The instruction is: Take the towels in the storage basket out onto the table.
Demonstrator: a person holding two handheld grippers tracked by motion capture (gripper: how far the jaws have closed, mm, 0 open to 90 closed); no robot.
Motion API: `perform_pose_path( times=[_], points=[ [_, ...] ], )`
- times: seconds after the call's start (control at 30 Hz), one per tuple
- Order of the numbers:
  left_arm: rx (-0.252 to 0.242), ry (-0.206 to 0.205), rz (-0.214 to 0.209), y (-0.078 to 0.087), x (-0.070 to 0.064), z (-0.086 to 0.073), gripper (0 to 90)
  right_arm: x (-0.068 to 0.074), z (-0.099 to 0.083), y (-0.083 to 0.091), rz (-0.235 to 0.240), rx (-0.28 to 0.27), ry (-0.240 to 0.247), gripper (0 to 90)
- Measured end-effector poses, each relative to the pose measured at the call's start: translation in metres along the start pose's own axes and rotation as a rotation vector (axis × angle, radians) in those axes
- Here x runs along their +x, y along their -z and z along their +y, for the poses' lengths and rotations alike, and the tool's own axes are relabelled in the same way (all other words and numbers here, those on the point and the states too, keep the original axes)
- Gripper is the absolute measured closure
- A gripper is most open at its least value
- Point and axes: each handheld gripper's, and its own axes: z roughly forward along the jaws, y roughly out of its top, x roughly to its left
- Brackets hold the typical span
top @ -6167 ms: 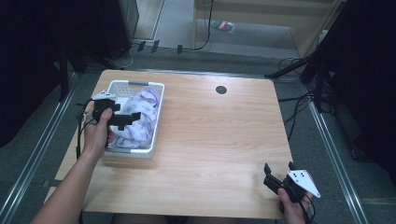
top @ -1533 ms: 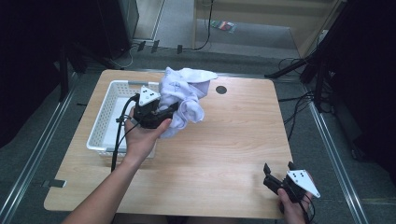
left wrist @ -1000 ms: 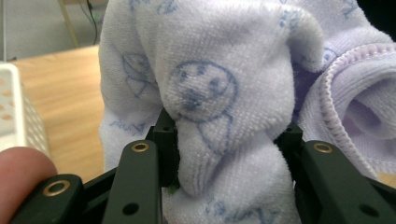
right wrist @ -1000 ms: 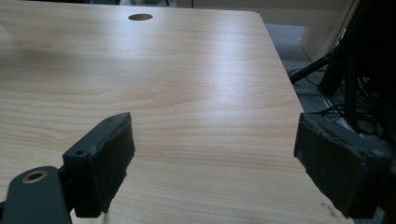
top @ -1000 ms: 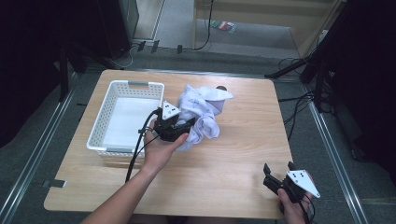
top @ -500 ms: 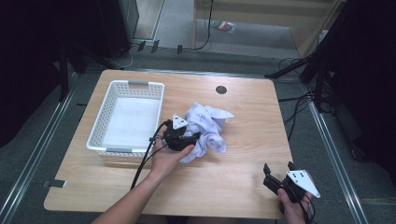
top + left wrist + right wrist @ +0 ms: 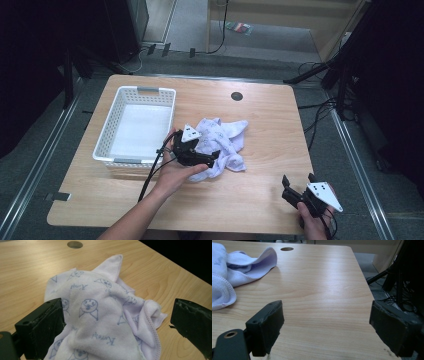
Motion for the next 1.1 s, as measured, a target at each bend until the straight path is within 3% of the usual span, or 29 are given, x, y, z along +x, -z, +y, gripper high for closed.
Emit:
perform_pose_path(
  times=[0.23,0.63,1.1],
  points=[
    [-0.043,-0.005,0.003,0.025,0.007,0.003,0.0,0.000,0.000,0.000,0.000,0.000,0.000,12.6],
    [-0.109,0.017,0.062,0.063,0.034,-0.003,0.0,0.000,0.000,0.000,-0.002,0.003,0.001,12.6],
    [-0.162,0.063,0.172,0.111,0.076,-0.021,0.0,0.000,0.000,0.000,-0.009,0.006,0.002,12.7]
  ],
)
